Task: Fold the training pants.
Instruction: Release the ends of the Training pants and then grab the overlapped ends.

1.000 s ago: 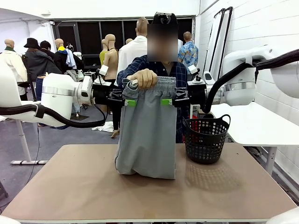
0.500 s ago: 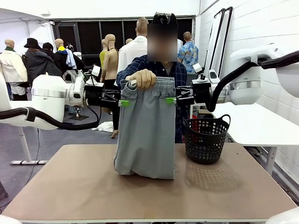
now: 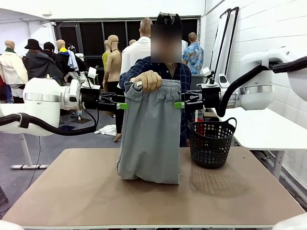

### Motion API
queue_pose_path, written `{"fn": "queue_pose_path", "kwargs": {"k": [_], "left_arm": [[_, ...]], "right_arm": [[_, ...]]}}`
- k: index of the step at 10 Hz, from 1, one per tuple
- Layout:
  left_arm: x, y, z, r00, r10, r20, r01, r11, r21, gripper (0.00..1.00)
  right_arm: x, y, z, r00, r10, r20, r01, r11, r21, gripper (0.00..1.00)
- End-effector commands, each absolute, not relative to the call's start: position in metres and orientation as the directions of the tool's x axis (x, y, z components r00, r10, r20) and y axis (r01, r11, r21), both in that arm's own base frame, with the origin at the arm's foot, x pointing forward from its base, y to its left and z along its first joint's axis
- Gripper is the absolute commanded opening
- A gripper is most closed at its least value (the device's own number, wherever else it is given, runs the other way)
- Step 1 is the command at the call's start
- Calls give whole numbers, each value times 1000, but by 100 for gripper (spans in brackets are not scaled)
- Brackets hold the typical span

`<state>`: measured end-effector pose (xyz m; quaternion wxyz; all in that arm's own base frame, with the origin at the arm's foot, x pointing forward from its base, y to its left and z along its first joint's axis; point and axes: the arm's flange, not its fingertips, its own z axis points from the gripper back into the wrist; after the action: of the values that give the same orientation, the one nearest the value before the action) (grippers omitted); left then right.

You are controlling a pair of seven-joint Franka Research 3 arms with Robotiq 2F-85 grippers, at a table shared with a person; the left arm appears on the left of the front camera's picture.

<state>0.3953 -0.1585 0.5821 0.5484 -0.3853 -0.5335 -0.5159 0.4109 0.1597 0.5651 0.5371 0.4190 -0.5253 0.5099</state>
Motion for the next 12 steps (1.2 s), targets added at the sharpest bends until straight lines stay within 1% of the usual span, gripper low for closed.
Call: {"fn": "queue_pose_path", "kwargs": {"k": [1,5,7,11,12], "left_arm": [[387,-154,583,-84,-135,987,965,234,115,100],[390,-154,582,-92,-147,985,952,276,130,100],[392,-151,581,-86,-150,985,945,300,129,100],[399,-158,579,-83,-137,987,949,290,120,100],[401,-162,579,-85,-125,988,961,253,115,100]], "right_arm": [[404,157,564,-54,89,995,-983,168,-69,100],[404,149,564,-70,61,996,-970,228,-82,100],[406,150,561,-59,57,997,-971,229,-71,100],[407,149,559,-55,48,997,-972,224,-64,100],[409,150,559,-53,41,998,-973,221,-61,100]]}}
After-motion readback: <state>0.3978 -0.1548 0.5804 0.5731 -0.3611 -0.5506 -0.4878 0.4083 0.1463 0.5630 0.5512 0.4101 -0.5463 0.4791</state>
